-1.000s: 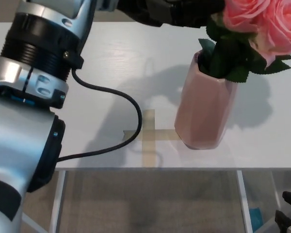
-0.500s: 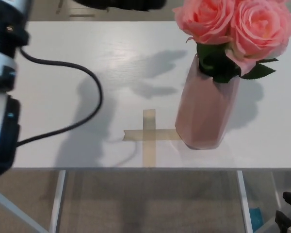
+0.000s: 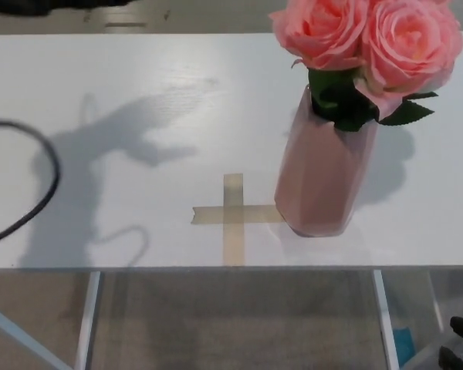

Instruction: Use the left hand to pick up the rose and then lift and insert it into the pink vase.

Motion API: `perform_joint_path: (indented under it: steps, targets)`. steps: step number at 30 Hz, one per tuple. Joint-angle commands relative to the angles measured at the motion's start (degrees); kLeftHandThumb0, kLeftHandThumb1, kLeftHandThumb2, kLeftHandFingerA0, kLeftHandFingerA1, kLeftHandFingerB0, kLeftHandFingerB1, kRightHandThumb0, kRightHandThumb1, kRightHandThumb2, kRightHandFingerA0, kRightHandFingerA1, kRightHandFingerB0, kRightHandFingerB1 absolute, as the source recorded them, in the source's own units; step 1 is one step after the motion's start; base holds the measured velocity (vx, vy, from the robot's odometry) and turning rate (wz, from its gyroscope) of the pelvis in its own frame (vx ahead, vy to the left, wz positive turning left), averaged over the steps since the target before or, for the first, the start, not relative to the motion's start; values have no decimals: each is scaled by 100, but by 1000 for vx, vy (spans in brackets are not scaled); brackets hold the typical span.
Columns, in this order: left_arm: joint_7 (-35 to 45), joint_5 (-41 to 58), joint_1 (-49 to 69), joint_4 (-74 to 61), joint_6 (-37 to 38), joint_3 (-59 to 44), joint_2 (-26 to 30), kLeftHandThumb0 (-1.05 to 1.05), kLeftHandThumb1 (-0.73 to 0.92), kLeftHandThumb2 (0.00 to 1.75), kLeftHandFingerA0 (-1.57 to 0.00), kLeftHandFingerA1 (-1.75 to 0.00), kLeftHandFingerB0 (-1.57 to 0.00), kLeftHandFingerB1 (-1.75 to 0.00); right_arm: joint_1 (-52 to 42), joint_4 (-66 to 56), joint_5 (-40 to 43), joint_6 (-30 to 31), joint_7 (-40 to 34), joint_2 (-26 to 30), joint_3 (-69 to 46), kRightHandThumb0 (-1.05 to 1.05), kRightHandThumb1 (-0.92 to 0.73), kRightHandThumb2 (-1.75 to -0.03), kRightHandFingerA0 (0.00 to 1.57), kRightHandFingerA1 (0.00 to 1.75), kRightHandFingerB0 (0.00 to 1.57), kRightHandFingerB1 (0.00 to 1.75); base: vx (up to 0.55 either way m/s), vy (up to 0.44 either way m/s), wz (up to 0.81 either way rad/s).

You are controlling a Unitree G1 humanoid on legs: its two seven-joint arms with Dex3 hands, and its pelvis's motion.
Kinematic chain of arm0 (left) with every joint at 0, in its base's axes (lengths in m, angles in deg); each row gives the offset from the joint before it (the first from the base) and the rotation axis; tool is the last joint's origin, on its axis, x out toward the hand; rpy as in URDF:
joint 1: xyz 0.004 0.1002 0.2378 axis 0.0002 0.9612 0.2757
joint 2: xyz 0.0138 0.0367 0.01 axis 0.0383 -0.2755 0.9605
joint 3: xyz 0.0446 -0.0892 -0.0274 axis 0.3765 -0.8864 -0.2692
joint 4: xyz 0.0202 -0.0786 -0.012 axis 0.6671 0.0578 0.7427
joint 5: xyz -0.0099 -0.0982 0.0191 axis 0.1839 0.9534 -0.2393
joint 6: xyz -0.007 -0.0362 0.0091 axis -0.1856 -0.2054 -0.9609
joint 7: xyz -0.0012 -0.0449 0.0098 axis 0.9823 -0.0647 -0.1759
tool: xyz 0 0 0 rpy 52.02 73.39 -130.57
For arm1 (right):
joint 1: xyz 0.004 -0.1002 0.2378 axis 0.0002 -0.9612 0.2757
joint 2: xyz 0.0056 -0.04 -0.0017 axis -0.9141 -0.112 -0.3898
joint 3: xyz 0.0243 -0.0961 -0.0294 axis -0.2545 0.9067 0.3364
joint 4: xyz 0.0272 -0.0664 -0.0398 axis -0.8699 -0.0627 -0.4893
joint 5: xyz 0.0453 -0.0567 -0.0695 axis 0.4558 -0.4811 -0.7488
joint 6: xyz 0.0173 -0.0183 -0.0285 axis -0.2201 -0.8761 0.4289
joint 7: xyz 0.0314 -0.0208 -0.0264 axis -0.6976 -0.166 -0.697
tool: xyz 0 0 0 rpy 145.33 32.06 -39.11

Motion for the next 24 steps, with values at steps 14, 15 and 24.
perform_joint_path:
  steps: [14,15,24]
  targets:
    - [-272,1451,6019,-5294,-164,-4335,-798,-30,46,54,-8,-31,-8,-26,-394,149,54,-17,-18,-6,-54,-20,-63,-58,64,53,56,49,0,0,0]
    - [-81,1481,6417,-5383,-123,-4575,-820,-36,44,59,-9,-29,-8,-22,-405,159,66,-11,-3,14,-68,-21,-63,-58,64,53,56,49,0,0,0]
    - [558,1461,8450,-5053,888,-5420,-1484,-33,43,67,-3,-29,-3,-17,-493,210,25,-32,-30,15,-35,-20,-63,-58,64,53,56,49,0,0,0]
